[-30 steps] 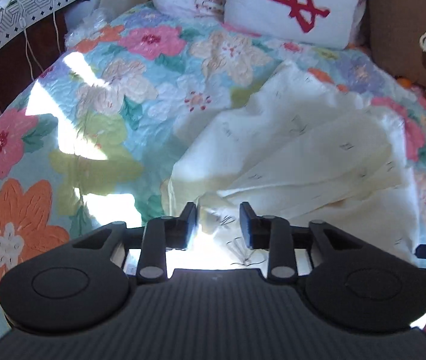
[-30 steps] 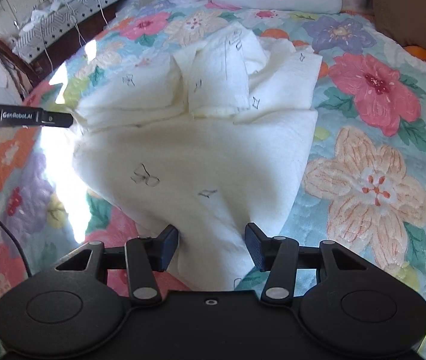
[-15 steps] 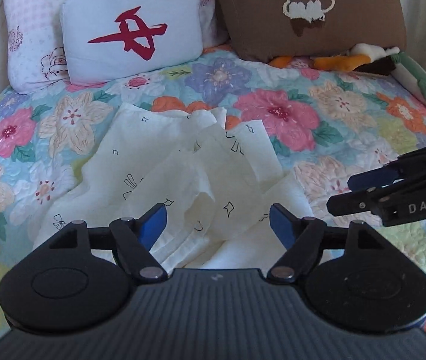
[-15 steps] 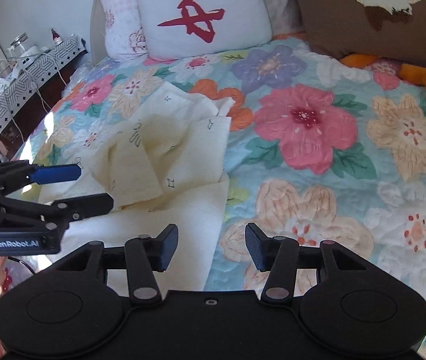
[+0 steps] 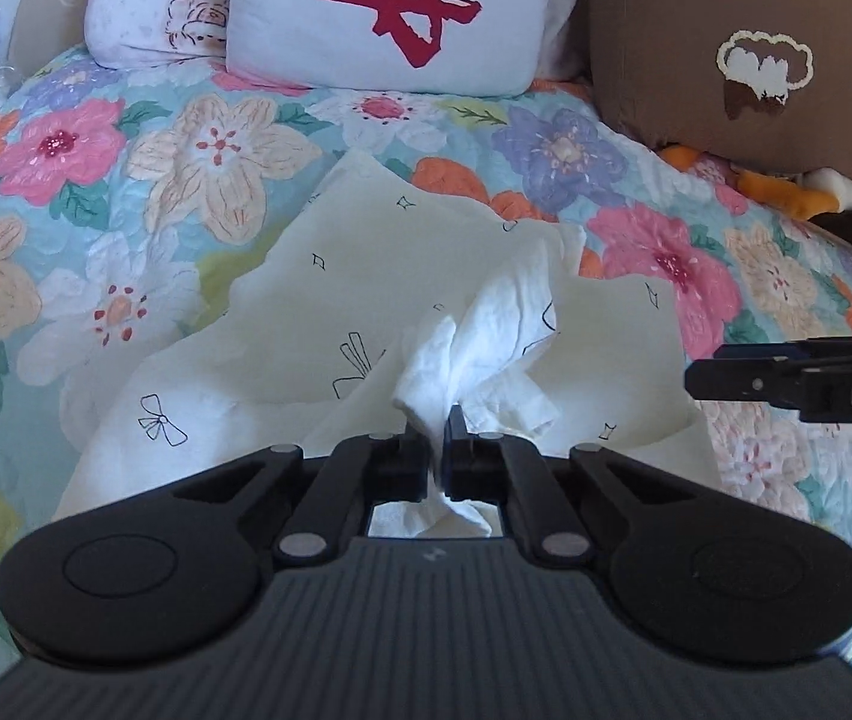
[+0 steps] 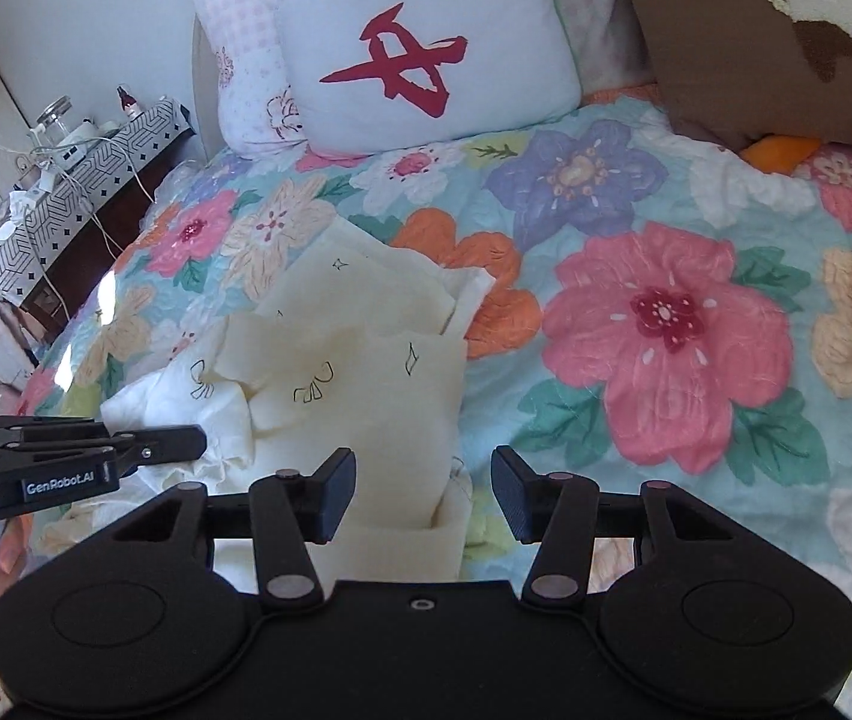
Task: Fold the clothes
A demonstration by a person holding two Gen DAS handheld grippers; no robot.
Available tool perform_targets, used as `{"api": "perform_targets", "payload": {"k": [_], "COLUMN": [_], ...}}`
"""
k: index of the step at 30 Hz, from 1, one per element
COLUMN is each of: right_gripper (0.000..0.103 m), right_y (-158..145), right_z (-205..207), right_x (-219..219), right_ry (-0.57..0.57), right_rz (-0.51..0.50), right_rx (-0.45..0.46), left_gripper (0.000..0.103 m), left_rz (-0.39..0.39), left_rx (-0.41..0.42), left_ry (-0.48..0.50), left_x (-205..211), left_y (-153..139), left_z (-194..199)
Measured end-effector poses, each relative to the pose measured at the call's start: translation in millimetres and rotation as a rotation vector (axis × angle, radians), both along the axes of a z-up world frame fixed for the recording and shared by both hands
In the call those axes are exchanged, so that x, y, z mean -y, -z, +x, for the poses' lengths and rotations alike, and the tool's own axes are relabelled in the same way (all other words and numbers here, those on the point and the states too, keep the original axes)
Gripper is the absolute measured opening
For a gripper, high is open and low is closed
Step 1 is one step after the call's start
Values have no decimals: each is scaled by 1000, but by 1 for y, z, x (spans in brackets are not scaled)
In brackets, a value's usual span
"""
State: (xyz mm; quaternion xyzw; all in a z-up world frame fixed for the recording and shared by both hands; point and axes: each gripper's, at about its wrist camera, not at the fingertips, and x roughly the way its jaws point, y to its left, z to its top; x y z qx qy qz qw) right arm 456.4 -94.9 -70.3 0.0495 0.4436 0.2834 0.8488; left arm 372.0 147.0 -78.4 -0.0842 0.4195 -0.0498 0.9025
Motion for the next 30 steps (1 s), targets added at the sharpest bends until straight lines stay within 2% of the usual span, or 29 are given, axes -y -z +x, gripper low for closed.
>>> {"api": "perform_targets", "payload": {"k": [3,5,6,9,12,15,17,18,22,25,27,30], "right_gripper": [54,10,5,5,5,5,10,18,28,30,34,37], "right_y": [14,20,18,7,-2,2,5,7,5,-1,-5,-7], "right_z": [15,20,21,22,21,27,30,31,22,5,-7,-20], "right_x": [-13,-18,-18,-12,-9,-11,-13,-14,-16,-14,-16,-26], "right_ry": [-23,-38,-33,4,22,7,4,17,69,35,-7,-70], "right_rz": [10,26,46,100,113,120,117,96,-15,-20,-20,-35], "right_rx": [-19,1,23,110,179,168,153,147,149,146,153,153], "left_gripper": [3,2,2,2,2,2,3,6,14,28,55,66], "left_rz": [25,62,80,145,201,181,161,158,60,39,57,79], "left_rx": [35,75,96,164,196,178,137,112,57,76,82,68], "left_ry": [15,28,34,44,8,-43,-94,-126,-229,-231,-204,-122], "left_x": [-2,-3,-4,-7,-15,-32,-45,-51,-82,-90,-87,-72], "left_y": [-7,-14,-18,-31,-38,-34,-25,-20,-15,-25,-31,-32], "left_z": [2,5,7,13,21,30,37,41,36,15,-1,-23]}}
